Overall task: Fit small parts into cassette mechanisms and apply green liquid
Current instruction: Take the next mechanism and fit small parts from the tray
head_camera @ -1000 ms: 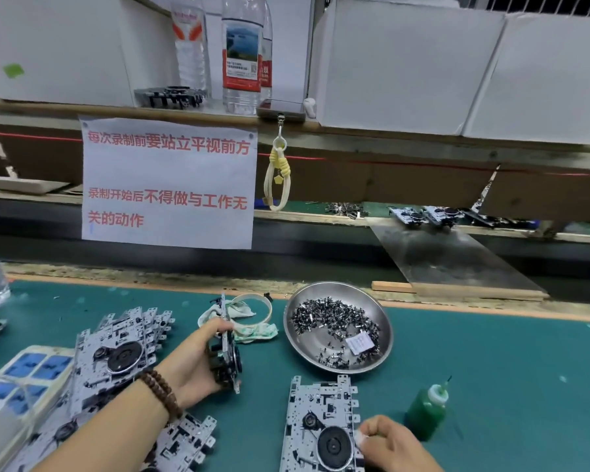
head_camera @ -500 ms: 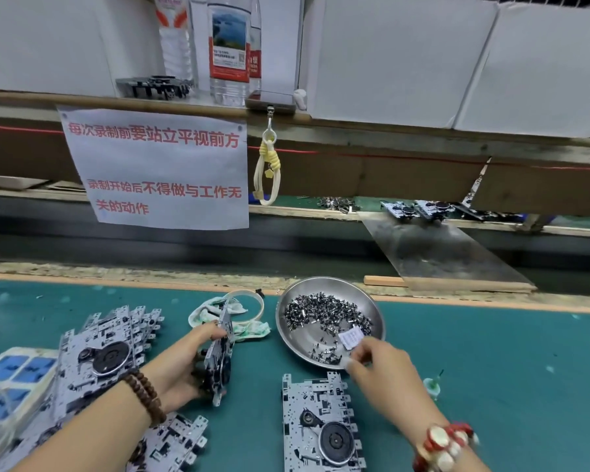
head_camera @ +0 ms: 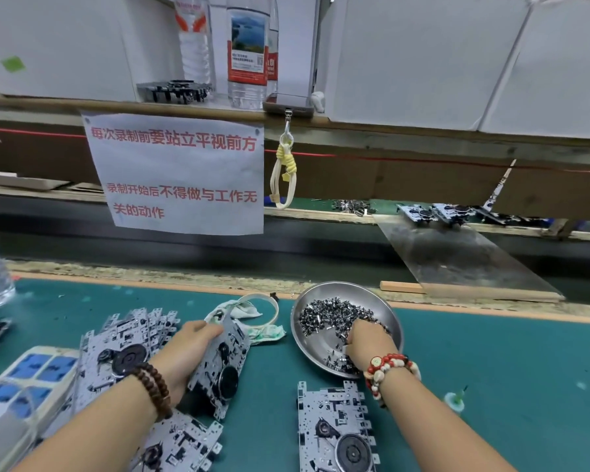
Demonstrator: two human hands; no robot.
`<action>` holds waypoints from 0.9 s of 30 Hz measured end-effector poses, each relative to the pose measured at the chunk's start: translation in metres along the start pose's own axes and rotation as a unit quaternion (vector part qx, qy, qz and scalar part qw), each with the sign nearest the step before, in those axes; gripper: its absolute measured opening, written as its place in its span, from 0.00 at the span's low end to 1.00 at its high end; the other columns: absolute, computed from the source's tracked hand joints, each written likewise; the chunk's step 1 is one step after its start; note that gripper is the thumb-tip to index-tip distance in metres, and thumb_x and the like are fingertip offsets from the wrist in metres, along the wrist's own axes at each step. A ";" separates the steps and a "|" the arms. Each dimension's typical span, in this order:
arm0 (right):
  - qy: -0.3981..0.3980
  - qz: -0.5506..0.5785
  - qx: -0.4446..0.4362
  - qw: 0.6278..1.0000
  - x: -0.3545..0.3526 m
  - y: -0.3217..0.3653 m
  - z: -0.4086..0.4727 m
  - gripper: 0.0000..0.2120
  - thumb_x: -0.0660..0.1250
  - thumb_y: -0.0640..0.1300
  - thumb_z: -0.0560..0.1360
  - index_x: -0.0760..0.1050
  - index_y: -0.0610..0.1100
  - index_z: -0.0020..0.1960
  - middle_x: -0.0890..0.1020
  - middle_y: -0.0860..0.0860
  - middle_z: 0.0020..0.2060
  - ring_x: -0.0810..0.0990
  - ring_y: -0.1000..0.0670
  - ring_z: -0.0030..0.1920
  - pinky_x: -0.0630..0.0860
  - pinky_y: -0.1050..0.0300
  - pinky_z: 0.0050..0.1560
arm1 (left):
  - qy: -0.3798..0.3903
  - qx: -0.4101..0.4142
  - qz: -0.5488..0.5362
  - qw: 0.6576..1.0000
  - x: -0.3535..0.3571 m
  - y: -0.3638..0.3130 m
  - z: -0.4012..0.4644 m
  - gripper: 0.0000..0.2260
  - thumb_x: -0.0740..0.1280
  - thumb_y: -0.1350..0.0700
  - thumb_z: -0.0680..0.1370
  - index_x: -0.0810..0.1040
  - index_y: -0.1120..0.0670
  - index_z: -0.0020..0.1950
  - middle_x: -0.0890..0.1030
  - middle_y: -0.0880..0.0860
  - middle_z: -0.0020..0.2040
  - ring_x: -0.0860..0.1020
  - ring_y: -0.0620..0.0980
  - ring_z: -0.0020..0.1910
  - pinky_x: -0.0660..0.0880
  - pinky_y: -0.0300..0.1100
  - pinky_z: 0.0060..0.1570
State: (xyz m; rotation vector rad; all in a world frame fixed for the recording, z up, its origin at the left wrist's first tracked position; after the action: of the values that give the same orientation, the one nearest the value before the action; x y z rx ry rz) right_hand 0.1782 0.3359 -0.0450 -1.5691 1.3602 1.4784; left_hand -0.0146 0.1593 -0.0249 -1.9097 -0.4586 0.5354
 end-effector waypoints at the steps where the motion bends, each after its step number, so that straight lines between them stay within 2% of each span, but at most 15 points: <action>1: 0.005 0.000 -0.002 1.000 0.000 0.001 0.000 0.12 0.59 0.38 0.78 0.74 0.40 0.60 0.78 0.43 0.57 0.77 0.45 0.57 0.73 0.56 0.53 | -0.019 0.000 0.019 1.000 -0.002 -0.004 0.000 0.25 0.60 0.52 0.80 0.56 0.56 0.74 0.62 0.57 0.74 0.63 0.56 0.71 0.59 0.52 0.69; 4: 0.009 0.004 -0.007 1.000 0.001 0.005 0.000 0.12 0.58 0.37 0.78 0.74 0.39 0.60 0.78 0.42 0.58 0.77 0.44 0.58 0.72 0.56 0.54 | -0.050 0.035 0.092 0.994 -0.004 -0.013 -0.005 0.28 0.61 0.52 0.79 0.52 0.52 0.75 0.59 0.56 0.75 0.62 0.56 0.71 0.61 0.51 0.67; 10: -0.015 0.023 -0.013 1.000 0.003 0.005 -0.009 0.11 0.57 0.37 0.79 0.73 0.39 0.59 0.78 0.43 0.56 0.77 0.44 0.56 0.72 0.57 0.52 | -0.081 0.076 0.217 0.970 -0.001 -0.018 -0.017 0.27 0.61 0.53 0.79 0.55 0.52 0.75 0.56 0.54 0.75 0.57 0.53 0.73 0.58 0.50 0.71; 14: -0.028 0.089 -0.031 0.995 0.005 0.002 -0.016 0.07 0.58 0.37 0.79 0.74 0.40 0.53 0.81 0.46 0.49 0.79 0.47 0.47 0.76 0.54 0.50 | -0.074 0.088 0.286 0.951 0.010 -0.020 -0.028 0.26 0.61 0.53 0.79 0.55 0.50 0.75 0.49 0.54 0.77 0.48 0.52 0.76 0.51 0.51 0.73; 16: -0.051 0.156 -0.057 0.985 0.001 -0.003 -0.025 0.06 0.58 0.40 0.79 0.73 0.44 0.47 0.81 0.48 0.43 0.76 0.51 0.38 0.74 0.55 0.43 | -0.057 0.108 0.310 0.943 0.020 -0.019 -0.033 0.26 0.61 0.52 0.79 0.55 0.48 0.75 0.47 0.52 0.77 0.45 0.51 0.76 0.49 0.50 0.74; 18: -0.075 0.212 -0.094 0.970 -0.004 -0.008 -0.039 0.09 0.60 0.42 0.78 0.70 0.49 0.40 0.78 0.53 0.36 0.72 0.55 0.33 0.70 0.58 0.35 | -0.039 0.136 0.328 0.934 0.033 -0.019 -0.038 0.26 0.61 0.52 0.78 0.57 0.47 0.74 0.50 0.51 0.77 0.48 0.51 0.76 0.50 0.50 0.73; 21: -0.057 0.311 -0.106 0.943 -0.004 -0.013 -0.064 0.09 0.63 0.41 0.77 0.71 0.48 0.39 0.77 0.53 0.31 0.75 0.56 0.31 0.77 0.57 0.35 | 0.022 0.182 0.337 0.924 0.056 -0.014 -0.042 0.22 0.62 0.51 0.78 0.62 0.46 0.71 0.63 0.48 0.72 0.59 0.51 0.72 0.58 0.47 0.71; 23: -0.021 0.382 -0.093 0.919 0.002 -0.016 -0.077 0.09 0.63 0.37 0.77 0.71 0.47 0.40 0.77 0.51 0.31 0.75 0.60 0.28 0.77 0.62 0.31 | 0.069 0.201 0.341 0.916 0.074 -0.008 -0.045 0.19 0.62 0.51 0.78 0.66 0.45 0.68 0.68 0.46 0.68 0.64 0.49 0.68 0.61 0.44 0.68; 27: -0.009 0.420 -0.061 0.906 0.015 -0.028 -0.089 0.07 0.63 0.33 0.75 0.72 0.44 0.43 0.79 0.48 0.31 0.75 0.62 0.25 0.74 0.67 0.28 | 0.106 0.217 0.379 0.893 0.112 0.007 -0.039 0.17 0.60 0.52 0.79 0.67 0.45 0.68 0.68 0.46 0.68 0.62 0.45 0.68 0.61 0.43 0.68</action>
State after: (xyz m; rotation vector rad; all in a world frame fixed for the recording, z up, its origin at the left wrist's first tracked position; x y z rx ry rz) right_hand 0.2333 0.2594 -0.0466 -1.0420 2.1143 2.0761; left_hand 0.0998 0.1878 -0.0354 -1.6282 0.5514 0.8328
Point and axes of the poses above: each hand's wrist, its own z-axis towards the middle knuckle, its own x-axis out of the palm, y = z × x, the point moved 2 cm from there along z, towards the middle knuckle
